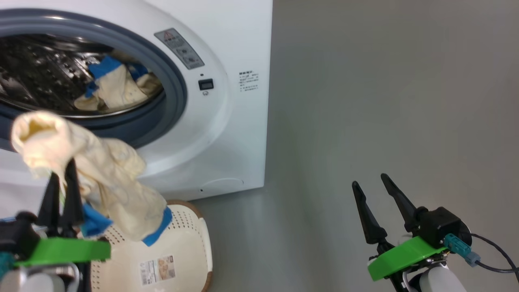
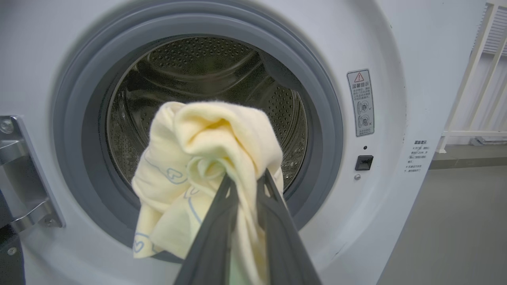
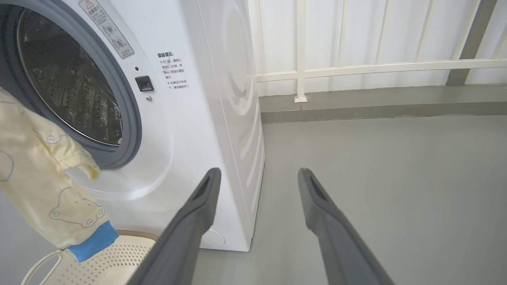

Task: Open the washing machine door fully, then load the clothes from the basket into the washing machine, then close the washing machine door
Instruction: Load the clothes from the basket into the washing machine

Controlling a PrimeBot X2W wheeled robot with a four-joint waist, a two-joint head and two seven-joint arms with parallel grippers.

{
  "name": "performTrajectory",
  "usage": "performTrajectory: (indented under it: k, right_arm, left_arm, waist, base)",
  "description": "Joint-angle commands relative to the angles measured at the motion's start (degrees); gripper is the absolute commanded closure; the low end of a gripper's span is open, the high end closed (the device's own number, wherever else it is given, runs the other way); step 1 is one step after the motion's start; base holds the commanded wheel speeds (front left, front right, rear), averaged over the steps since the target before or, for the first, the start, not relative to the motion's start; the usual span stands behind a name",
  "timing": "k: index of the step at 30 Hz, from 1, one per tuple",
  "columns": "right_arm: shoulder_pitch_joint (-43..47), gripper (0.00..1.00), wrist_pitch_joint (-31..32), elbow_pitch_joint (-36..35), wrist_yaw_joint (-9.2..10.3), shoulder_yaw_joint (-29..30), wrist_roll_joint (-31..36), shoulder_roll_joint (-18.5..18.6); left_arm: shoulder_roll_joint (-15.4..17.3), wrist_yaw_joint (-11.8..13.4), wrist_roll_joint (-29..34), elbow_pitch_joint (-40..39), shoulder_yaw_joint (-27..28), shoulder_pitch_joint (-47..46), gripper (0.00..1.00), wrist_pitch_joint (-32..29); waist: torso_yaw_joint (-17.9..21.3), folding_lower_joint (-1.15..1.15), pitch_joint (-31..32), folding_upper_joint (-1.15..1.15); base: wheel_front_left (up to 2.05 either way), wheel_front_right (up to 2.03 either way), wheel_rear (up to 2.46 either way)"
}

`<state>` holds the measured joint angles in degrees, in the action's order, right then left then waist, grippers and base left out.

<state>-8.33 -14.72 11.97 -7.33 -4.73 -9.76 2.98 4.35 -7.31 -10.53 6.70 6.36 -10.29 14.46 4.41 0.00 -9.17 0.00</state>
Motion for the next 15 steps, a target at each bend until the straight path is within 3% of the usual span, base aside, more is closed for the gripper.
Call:
performTrajectory:
  k: [1, 15]
  right_arm:
    - [-2.0, 0.0, -0.3, -1.8, -0.16, -1.8, -0.3, -0.1]
    - [-5.0, 0.0, -0.3, -4.2, -0.16, -2.1, -0.9, -0.1]
  left_arm:
    - [2.6, -0.2, -1.2, -0.7, 1.6, -4.3, 1.0, 0.5]
    - [9.4, -0.2, -3.5, 8.7, -1.3, -20.2, 1.0, 0.5]
  waist:
    - [0.9, 0.0, -3.0, 0.0]
    - [1.9, 0.0, -13.0, 0.0]
  base:
    - [0.0, 0.0, 0.0]
    - [0.0, 0.0, 0.0]
